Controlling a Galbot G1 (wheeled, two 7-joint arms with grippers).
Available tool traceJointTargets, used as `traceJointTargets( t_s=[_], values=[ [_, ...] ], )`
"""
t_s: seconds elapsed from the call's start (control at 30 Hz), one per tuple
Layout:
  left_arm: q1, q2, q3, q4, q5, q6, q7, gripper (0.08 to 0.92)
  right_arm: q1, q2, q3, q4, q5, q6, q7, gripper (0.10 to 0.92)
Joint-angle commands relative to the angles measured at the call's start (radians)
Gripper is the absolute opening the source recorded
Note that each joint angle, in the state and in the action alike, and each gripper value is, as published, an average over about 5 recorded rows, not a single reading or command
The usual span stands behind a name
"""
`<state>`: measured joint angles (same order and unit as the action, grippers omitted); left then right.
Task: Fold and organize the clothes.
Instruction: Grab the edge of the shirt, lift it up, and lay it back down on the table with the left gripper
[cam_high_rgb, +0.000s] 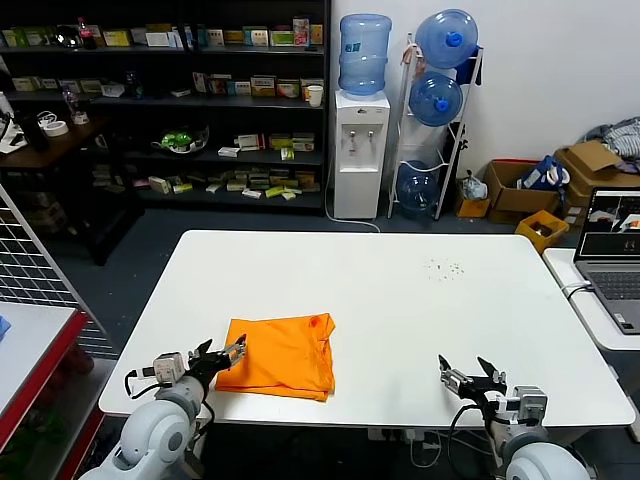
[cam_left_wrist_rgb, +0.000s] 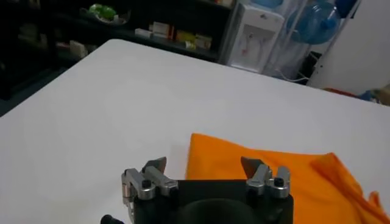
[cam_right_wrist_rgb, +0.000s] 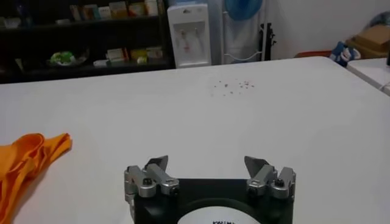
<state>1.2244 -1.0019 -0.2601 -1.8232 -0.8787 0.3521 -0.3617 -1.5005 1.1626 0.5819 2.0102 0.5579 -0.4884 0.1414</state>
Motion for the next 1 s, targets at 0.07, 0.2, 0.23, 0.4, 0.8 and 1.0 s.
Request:
traceJointTargets(
  t_s=[0.07,0.2,0.23,0.4,0.8,1.0],
  values=[
    [0.034,0.031,-0.052,0.092,0.052,-0.049,0.125,0.823,-0.013,-0.002,0.018,0.013,0.003,0.0,0.001,0.823],
    [0.022,0.016,-0.034,0.091,0.049,-0.047,0.123,0.823,-0.023,-0.002,0.028,0.012,0.003,0.003,0.0,0.823],
    [0.02,0.011,-0.031,0.091,0.048,-0.047,0.122,0.823,-0.024,-0.001,0.028,0.012,0.002,0.003,0.0,0.823],
    [0.014,-0.003,-0.017,0.089,0.047,-0.045,0.117,0.823,-0.021,0.003,0.023,0.01,0.001,0.002,0.0,0.823],
    [0.012,-0.021,-0.006,0.103,0.053,-0.047,0.117,0.655,-0.021,0.001,0.022,0.009,0.002,0.003,0.0,0.823],
    [0.008,-0.03,0.0,0.095,0.054,-0.054,0.125,0.481,-0.023,0.004,0.022,0.007,0.002,0.006,-0.002,0.823]
  ],
)
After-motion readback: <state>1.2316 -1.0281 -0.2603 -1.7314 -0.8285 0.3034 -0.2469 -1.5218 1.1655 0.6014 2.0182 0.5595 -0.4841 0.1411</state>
